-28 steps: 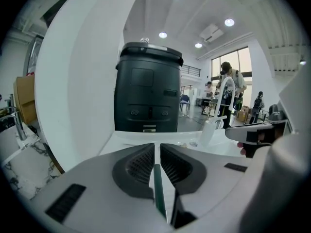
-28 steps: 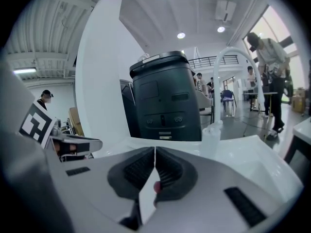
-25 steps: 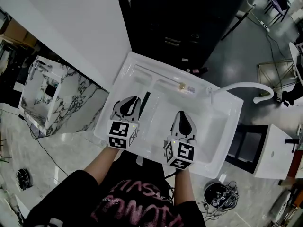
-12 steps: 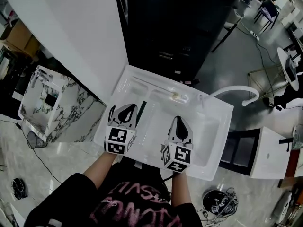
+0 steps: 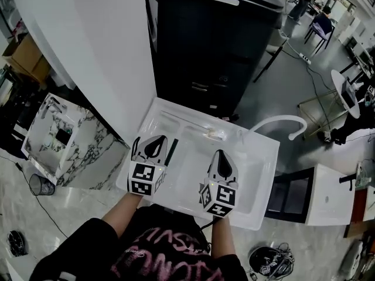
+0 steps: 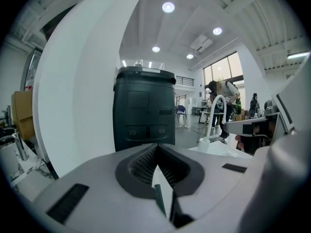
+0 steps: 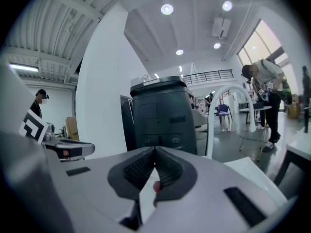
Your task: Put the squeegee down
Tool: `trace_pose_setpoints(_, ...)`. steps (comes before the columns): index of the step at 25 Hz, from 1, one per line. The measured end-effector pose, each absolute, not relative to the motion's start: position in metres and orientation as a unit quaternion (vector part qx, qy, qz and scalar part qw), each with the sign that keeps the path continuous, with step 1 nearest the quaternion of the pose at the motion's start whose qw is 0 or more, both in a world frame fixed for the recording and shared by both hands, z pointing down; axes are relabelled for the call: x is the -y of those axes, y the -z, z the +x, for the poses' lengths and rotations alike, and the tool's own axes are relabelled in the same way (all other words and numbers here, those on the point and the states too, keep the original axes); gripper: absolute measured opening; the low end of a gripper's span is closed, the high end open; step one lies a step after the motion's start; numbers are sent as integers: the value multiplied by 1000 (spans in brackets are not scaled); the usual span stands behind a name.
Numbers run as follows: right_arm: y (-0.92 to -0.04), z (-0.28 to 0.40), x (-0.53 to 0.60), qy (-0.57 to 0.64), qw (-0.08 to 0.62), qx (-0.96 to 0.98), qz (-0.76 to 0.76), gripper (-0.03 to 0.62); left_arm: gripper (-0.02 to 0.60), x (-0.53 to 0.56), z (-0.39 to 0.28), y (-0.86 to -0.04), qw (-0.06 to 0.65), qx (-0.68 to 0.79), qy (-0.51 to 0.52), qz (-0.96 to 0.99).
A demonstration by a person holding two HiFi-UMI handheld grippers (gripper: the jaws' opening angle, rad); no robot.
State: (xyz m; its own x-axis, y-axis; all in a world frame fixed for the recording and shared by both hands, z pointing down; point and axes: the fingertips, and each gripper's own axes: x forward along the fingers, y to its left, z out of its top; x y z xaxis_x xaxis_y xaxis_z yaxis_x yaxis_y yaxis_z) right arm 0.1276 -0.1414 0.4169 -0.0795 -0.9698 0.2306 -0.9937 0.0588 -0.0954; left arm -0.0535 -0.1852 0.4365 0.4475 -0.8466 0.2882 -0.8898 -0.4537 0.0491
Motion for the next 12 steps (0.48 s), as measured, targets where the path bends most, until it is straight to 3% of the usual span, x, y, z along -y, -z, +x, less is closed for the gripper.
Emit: trace_pose_setpoints(12,-380,130,134,-73,43,728,680,21,11,180,-46,-394,62,501,-73,860)
